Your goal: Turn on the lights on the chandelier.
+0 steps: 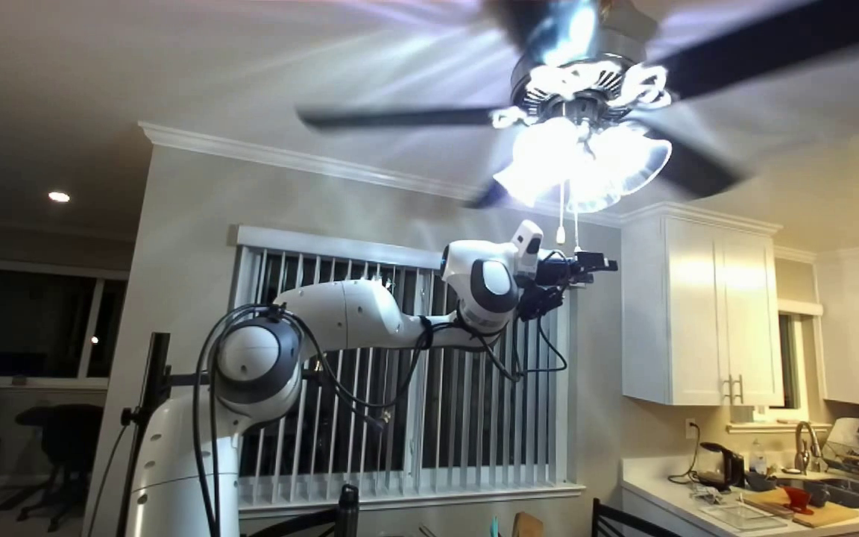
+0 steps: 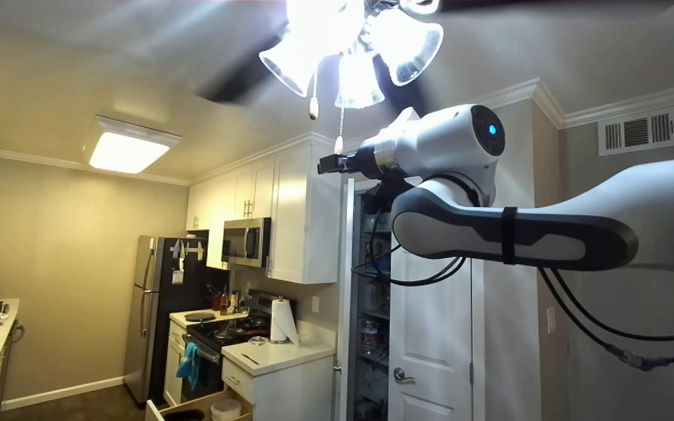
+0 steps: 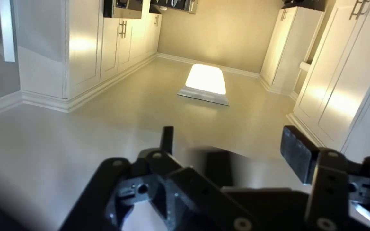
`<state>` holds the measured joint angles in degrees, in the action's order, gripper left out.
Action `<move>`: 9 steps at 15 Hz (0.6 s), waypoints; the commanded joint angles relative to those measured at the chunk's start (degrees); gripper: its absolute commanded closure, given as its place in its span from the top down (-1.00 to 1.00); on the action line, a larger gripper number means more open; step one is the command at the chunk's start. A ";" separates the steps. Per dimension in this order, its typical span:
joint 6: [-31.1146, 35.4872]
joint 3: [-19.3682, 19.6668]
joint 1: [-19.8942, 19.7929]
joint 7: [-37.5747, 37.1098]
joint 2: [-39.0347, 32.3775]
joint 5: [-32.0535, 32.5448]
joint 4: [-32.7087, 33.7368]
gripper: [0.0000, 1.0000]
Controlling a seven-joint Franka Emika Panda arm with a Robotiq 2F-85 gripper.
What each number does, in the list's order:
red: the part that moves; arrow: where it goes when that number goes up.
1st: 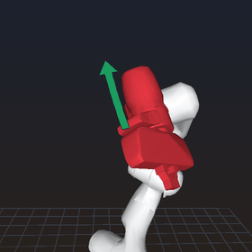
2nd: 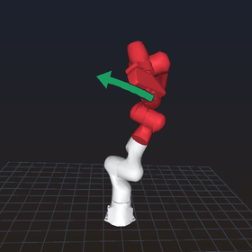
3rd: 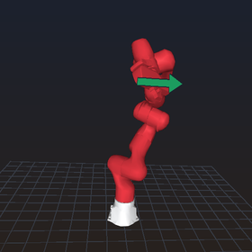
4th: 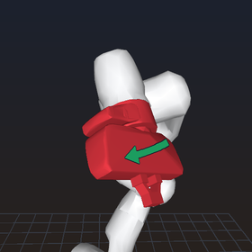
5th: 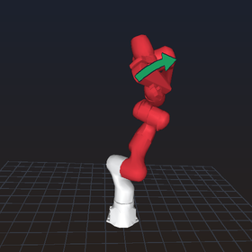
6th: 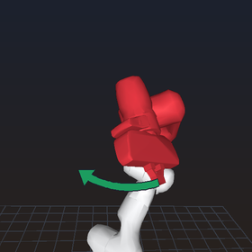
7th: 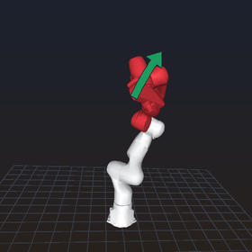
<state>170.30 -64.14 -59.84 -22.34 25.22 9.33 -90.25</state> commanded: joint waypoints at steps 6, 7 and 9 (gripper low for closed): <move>0.13 0.59 0.22 0.49 0.74 -0.58 -1.64 1.00; 0.13 0.57 0.22 0.50 0.75 -0.59 -1.64 1.00; 0.13 0.55 0.22 0.50 0.77 -0.59 -1.64 1.00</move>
<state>170.30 -63.82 -59.81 -22.35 25.86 9.30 -91.64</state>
